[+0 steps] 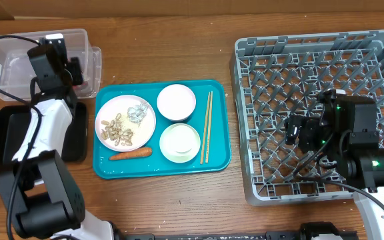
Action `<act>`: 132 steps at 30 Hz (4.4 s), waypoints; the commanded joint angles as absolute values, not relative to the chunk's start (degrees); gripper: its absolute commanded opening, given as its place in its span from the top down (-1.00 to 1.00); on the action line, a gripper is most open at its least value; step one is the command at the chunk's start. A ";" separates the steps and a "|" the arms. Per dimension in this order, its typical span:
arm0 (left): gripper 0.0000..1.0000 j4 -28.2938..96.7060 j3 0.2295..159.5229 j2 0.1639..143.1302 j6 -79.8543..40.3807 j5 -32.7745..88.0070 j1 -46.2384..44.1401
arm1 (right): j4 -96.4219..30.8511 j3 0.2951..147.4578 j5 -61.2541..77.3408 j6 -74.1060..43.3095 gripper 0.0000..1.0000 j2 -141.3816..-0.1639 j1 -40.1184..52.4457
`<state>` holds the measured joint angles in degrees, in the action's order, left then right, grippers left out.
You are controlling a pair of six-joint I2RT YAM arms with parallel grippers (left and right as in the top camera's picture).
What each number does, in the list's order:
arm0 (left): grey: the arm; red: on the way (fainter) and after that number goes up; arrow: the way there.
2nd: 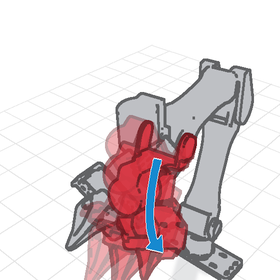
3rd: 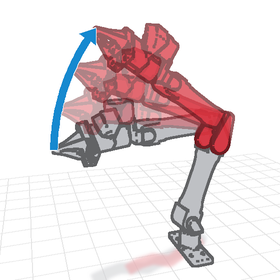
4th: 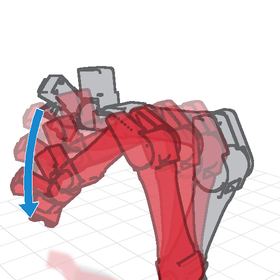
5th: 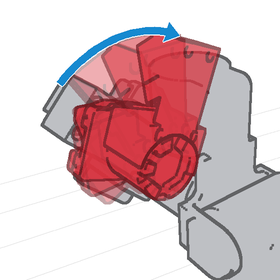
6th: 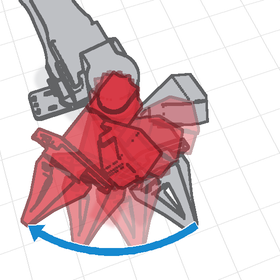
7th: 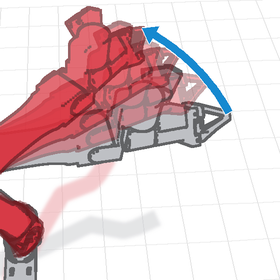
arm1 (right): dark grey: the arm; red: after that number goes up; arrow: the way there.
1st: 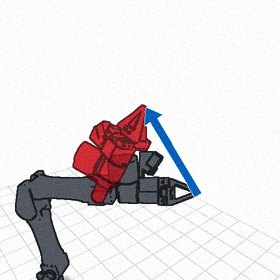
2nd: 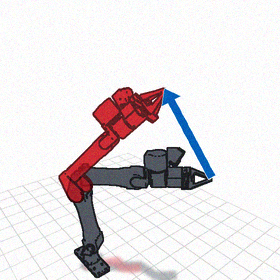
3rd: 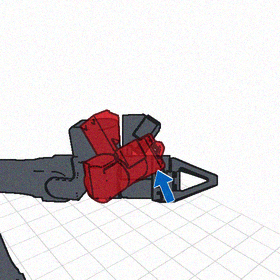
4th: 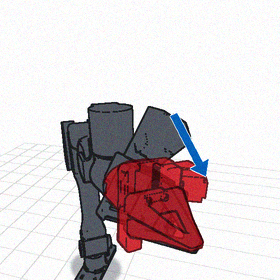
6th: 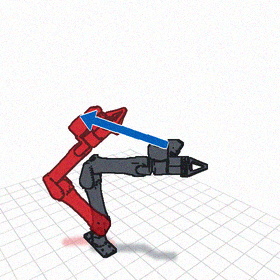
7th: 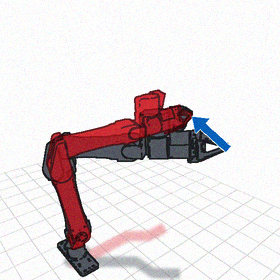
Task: Sort waste into correct bins and load items into the dishwasher
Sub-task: 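Carry the red wrapper left and drop it into the clear bin, then move the left gripper back to the plate and grasp the crumpled tissue, then lift the tissue and drop it into the clear bin with the left gripper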
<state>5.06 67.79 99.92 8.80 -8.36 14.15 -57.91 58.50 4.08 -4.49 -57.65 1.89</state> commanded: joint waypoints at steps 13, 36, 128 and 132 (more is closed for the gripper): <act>-1.00 47.05 68.45 84.93 2.50 1.65 -5.58 | -58.96 60.20 4.14 -4.78 -1.00 -57.36 1.87; -0.24 39.09 68.40 103.98 2.48 1.17 -6.02 | -60.07 60.20 4.12 -4.78 -1.00 -57.36 1.87; 0.92 50.98 80.38 101.25 1.21 -0.62 -6.35 | -60.36 60.20 4.12 -4.78 -1.00 -57.36 1.87; 0.92 52.29 80.86 98.26 1.06 -0.62 -6.35 | -60.36 60.20 4.12 -4.75 -1.00 -57.34 1.87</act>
<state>51.66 79.31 101.65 1.19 0.16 -6.02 -60.53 58.52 4.08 -4.51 -57.65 1.91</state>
